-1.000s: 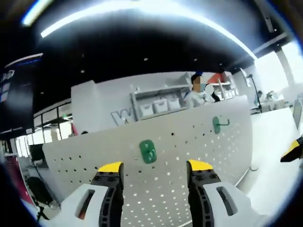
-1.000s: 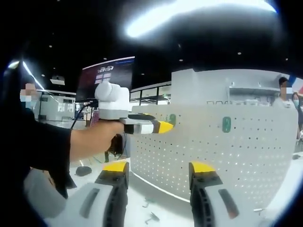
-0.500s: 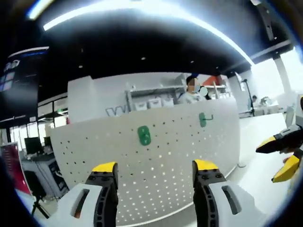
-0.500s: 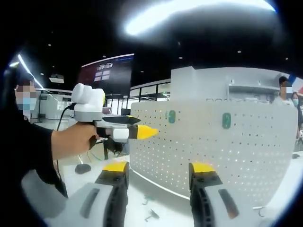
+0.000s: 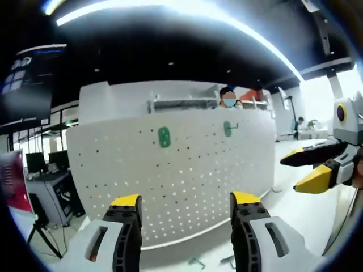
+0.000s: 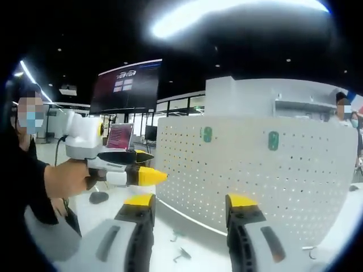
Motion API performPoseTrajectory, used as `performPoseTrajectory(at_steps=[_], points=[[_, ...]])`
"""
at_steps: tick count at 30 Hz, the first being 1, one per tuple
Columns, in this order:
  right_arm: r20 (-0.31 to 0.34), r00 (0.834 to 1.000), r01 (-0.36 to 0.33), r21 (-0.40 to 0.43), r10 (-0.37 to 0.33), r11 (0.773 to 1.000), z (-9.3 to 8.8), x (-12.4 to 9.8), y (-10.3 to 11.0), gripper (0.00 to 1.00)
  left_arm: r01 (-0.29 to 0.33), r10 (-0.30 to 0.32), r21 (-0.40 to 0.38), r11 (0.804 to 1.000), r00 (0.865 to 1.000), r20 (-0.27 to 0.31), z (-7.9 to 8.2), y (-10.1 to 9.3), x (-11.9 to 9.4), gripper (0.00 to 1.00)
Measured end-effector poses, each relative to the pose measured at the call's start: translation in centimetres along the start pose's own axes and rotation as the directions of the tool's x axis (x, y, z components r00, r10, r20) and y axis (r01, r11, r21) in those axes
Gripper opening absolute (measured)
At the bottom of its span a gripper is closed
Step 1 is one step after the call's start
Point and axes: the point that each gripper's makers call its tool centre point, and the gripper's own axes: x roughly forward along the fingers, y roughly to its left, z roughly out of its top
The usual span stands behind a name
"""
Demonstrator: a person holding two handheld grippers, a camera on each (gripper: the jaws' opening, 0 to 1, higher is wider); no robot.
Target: Insert the hook assembly into the mounting plate slot until the hook locks in place.
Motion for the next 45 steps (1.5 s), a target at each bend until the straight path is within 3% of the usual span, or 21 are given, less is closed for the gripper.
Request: performPoseTrajectory(at_steps=[18,33,39,45], points=[[-0.050,0.999,-0.019,-0.034,0.018,0.999,-1.4,0.4,1.0,0.46,0.004,-0.004,-0.040,0.999,1.000,0.007,-2.7,-0.9,-2.1,0.60],[-0.103,0.993,0.058,-0.044,-0.063,0.997,-3.1,0.0,-1.8,0.45,0.034,-0.035,-0.026,0.999,0.997,-0.066,-5.4,-0.6,-1.1,0.59],[-0.125,0.990,0.059,-0.045,-0.064,0.997,-3.7,0.3,-1.7,0.44,0.019,-0.023,-0.047,0.999,0.997,-0.068,-5.5,0.0,-1.1,0.58],[-0.140,0.989,0.039,-0.042,-0.044,0.998,-4.3,0.5,-1.0,0.44,-0.024,0.018,-0.053,0.998,0.994,-0.110,-6.7,1.3,-1.1,0.56]])
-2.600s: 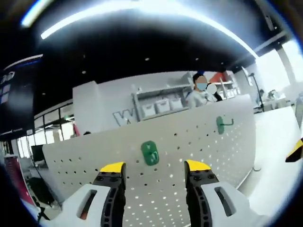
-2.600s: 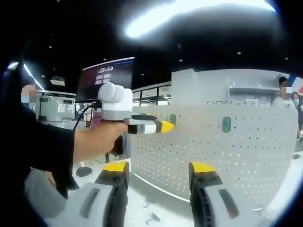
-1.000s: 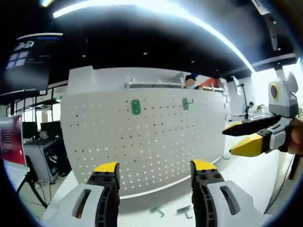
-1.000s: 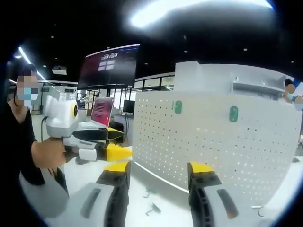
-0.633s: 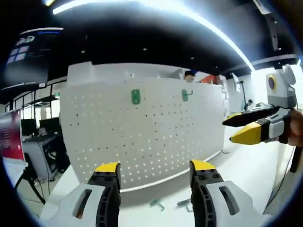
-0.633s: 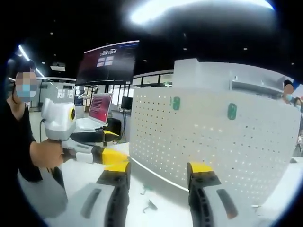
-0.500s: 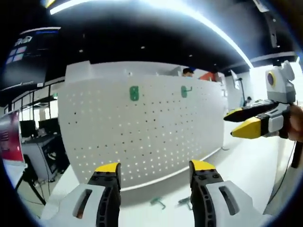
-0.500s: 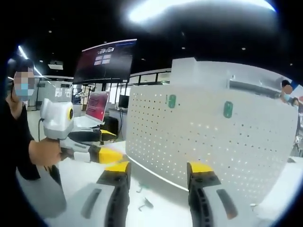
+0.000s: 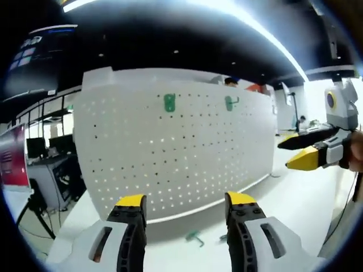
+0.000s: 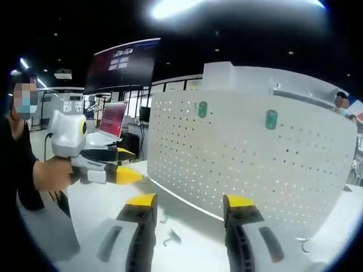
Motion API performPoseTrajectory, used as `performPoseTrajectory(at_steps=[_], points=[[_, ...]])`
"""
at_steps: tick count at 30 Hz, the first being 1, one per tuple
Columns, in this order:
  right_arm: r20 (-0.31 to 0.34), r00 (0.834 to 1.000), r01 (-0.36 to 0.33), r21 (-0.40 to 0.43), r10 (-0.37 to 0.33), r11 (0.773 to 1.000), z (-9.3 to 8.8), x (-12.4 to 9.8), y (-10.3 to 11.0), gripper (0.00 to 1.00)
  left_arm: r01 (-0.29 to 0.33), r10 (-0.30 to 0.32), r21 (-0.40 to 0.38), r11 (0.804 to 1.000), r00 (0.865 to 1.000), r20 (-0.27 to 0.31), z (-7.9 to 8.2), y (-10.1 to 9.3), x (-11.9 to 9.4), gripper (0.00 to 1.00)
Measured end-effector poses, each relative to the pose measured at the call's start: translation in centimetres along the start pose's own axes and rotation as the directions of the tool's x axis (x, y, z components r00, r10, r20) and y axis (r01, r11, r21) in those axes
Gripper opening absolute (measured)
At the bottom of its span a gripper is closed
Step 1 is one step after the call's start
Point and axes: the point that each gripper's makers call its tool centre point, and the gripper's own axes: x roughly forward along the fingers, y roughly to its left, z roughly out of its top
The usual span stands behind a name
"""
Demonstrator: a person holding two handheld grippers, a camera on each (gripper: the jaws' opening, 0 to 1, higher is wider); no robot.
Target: Insert the hook assembly into the mounting plate slot until the hook locks in place.
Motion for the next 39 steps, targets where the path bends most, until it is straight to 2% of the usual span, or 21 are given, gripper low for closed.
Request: performPoseTrajectory(at_steps=[8,10,13,22,32,39], points=[[0.000,1.000,-0.010,-0.001,0.010,1.000,-0.1,0.4,-0.6,0.44,-0.007,0.007,-0.005,1.000,1.000,-0.012,-0.3,0.2,0.0,0.55],[0.000,0.998,-0.059,-0.025,0.059,0.998,0.2,1.1,0.0,0.44,-0.003,0.003,-0.010,1.000,1.000,-0.014,-0.3,0.1,0.0,0.55],[-0.015,0.995,-0.099,-0.100,0.098,0.990,0.3,2.1,0.6,0.44,0.001,-0.001,-0.009,1.000,1.000,-0.017,-0.4,0.0,0.0,0.56],[-0.040,0.986,-0.167,-0.146,0.163,0.975,-0.3,5.1,0.5,0.40,-0.012,0.012,-0.002,1.000,1.000,-0.024,-0.5,0.4,0.0,0.56],[-0.086,0.972,-0.231,-0.179,0.219,0.956,-1.7,8.3,1.1,0.37,-0.044,0.044,-0.005,0.999,0.999,-0.016,-0.2,1.4,-0.3,0.55],[-0.145,0.949,-0.305,-0.191,0.281,0.933,-3.8,10.8,3.0,0.35,-0.069,0.069,-0.003,0.998,0.998,-0.016,-0.2,2.2,-0.4,0.55]])
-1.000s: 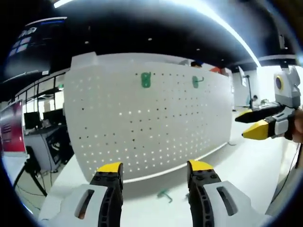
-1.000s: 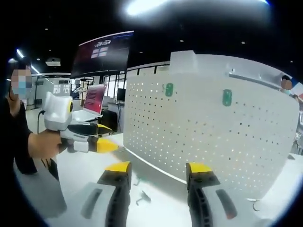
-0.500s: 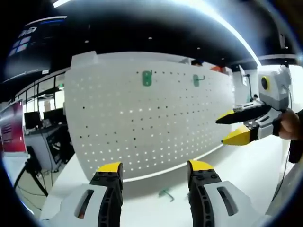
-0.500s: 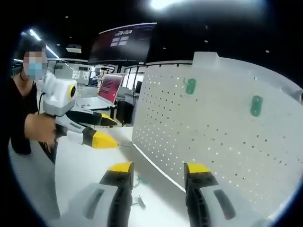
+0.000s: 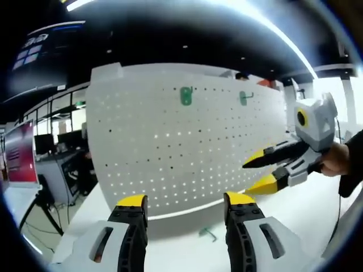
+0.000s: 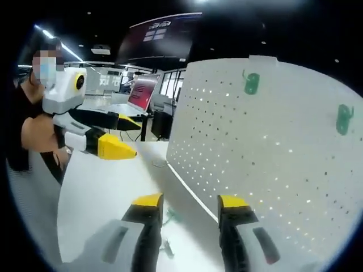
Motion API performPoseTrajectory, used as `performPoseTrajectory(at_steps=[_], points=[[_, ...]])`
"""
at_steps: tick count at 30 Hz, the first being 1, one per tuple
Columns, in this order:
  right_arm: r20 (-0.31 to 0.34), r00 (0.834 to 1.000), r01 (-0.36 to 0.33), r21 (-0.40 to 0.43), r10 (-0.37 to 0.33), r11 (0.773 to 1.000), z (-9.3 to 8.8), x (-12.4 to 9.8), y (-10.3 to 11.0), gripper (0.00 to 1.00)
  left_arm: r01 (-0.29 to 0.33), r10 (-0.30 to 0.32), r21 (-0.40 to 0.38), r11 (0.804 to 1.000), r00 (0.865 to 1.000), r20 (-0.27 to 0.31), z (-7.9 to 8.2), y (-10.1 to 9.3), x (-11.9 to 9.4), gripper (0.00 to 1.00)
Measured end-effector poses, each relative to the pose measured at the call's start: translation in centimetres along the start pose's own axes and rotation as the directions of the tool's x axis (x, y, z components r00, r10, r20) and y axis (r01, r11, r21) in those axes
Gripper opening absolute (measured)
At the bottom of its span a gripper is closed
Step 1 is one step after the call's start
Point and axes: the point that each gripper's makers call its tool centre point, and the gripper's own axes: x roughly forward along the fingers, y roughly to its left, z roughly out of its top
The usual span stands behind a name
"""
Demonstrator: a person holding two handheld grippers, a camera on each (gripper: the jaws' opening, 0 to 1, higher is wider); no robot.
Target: Insert the hook assembly into the mounting plate slot until the hook locks in place.
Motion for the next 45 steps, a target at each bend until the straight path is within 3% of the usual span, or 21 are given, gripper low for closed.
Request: performPoseTrajectory(at_steps=[12,21,31,45], points=[[-0.074,0.993,-0.095,-0.016,0.093,0.995,-3.0,4.4,0.8,0.29,-0.014,0.014,0.013,1.000,1.000,-0.012,-0.3,0.4,0.0,0.54],[-0.173,0.972,-0.158,0.005,0.157,0.987,-6.7,7.1,1.4,0.24,-0.018,0.018,0.015,1.000,0.999,-0.027,-0.6,0.6,0.1,0.53],[-0.195,0.964,-0.177,0.026,0.179,0.984,-7.9,9.1,1.6,0.19,-0.012,0.014,0.030,0.999,0.999,-0.045,-1.0,0.5,0.2,0.51],[-0.240,0.945,-0.225,0.015,0.221,0.974,-9.4,9.9,2.8,0.07,-0.005,0.007,0.040,0.999,0.998,-0.062,-1.3,0.3,0.3,0.48]])
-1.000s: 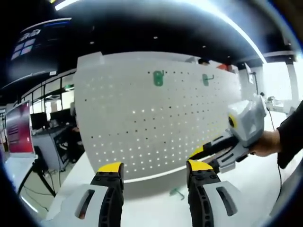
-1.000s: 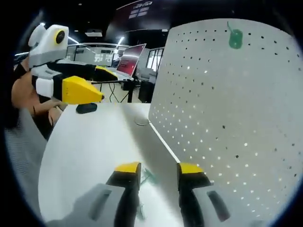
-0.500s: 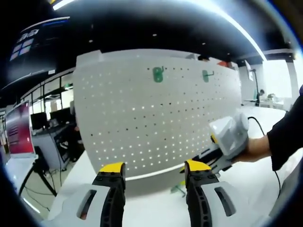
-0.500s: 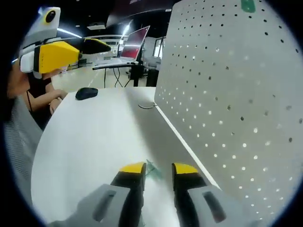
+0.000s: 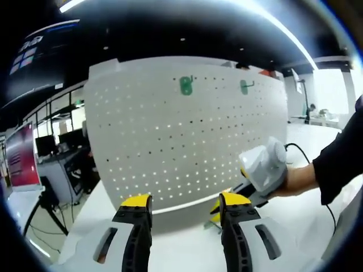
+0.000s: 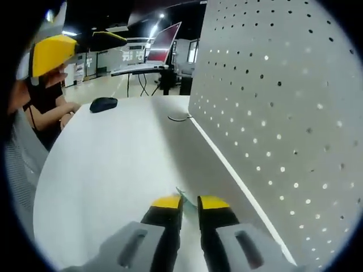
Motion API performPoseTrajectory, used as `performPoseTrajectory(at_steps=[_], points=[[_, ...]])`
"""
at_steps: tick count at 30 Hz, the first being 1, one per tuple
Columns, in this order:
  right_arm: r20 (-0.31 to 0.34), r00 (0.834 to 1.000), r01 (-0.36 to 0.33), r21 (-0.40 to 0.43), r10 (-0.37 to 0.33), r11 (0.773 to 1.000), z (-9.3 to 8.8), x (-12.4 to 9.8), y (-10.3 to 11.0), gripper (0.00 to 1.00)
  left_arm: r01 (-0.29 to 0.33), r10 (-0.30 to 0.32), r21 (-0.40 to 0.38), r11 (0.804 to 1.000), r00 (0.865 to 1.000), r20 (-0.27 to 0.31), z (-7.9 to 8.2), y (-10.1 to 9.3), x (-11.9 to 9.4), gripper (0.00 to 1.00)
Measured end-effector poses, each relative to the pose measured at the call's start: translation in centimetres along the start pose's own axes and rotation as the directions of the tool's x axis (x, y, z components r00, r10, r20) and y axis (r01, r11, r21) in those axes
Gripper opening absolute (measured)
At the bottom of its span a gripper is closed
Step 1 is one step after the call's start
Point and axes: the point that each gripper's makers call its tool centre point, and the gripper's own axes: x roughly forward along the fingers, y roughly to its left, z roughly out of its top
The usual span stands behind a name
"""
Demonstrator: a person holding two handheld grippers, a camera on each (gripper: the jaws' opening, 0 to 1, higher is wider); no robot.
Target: Insert the hook assembly into the mounting plate slot until the hook locks in place.
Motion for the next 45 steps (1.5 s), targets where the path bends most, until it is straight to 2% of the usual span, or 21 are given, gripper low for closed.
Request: performPoseTrajectory(at_steps=[12,21,31,37,45], points=[[-0.027,0.999,-0.033,0.034,0.034,0.999,-0.7,-0.5,0.9,0.02,0.005,-0.005,0.009,1.000,1.000,-0.009,-0.2,-0.2,0.1,0.47],[-0.018,0.999,-0.029,-0.015,0.029,0.999,0.3,0.1,1.2,0.02,0.006,-0.005,0.011,1.000,1.000,-0.010,-0.2,-0.2,0.1,0.47],[-0.050,0.999,-0.021,-0.065,0.018,0.998,-0.1,0.7,1.1,0.01,0.004,-0.004,0.010,1.000,1.000,-0.013,-0.3,-0.2,0.1,0.47],[-0.042,0.999,-0.015,-0.056,0.012,0.998,0.0,0.3,0.9,0.00,0.006,-0.006,0.011,1.000,1.000,-0.017,-0.3,-0.2,0.1,0.47],[0.017,0.999,0.029,-0.010,-0.028,1.000,1.4,-1.6,-0.2,0.00,0.023,-0.022,0.020,1.000,1.000,-0.021,-0.4,-0.8,0.2,0.46]])
